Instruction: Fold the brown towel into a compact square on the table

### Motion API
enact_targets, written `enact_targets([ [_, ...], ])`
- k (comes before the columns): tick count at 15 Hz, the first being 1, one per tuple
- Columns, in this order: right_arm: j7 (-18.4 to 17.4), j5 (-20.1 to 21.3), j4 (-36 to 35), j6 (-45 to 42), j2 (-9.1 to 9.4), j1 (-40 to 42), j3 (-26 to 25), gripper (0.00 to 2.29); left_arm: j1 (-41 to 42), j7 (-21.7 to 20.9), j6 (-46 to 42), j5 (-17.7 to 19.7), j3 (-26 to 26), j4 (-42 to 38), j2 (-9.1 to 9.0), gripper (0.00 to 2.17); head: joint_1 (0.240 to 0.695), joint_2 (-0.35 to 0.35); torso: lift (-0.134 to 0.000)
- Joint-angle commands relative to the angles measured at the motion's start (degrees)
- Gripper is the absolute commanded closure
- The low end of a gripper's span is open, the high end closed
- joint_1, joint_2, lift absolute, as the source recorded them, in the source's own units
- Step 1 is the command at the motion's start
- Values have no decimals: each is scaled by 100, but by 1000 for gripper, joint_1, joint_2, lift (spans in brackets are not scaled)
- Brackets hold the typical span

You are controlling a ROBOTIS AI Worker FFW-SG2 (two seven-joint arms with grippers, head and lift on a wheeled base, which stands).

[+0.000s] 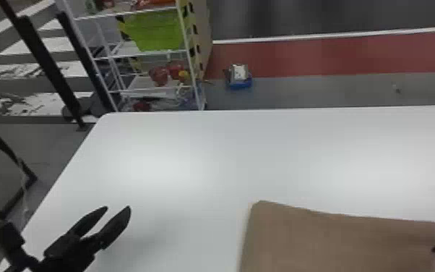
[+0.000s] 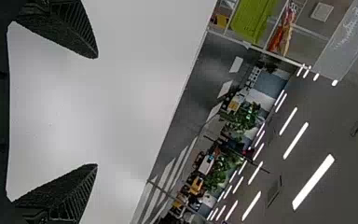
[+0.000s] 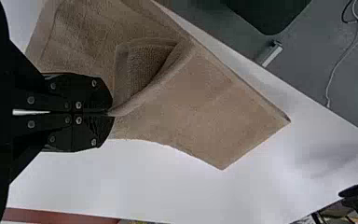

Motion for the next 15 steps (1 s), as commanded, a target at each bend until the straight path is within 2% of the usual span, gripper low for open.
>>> enact_targets([
  [1,19,184,408,-145,3,-175,148,1565,-13,9,-6,-34,-25,47,-15,46,695,157,-134],
  [6,19,289,575,-250,-6,-394,271,1565,-21,26,-6,-34,-16,65,-15,46,695,149,-134],
  [8,19,149,513,-250,-6,-412,122,1565,-74,26,-6,-87,-42,108,-15,46,695,153,-134],
  [10,19,-159,302,-250,-15,-333,-238,1565,-118,35,-6,-131,-77,144,-15,46,695,150,-134],
  [12,19,-300,311,-268,-41,-307,-528,1565,-171,44,-6,-192,-139,188,-15,46,695,127,-134],
  [15,19,-133,601,-566,-41,-104,-502,1565,-250,44,-6,-289,-209,284,-15,46,695,89,-134],
])
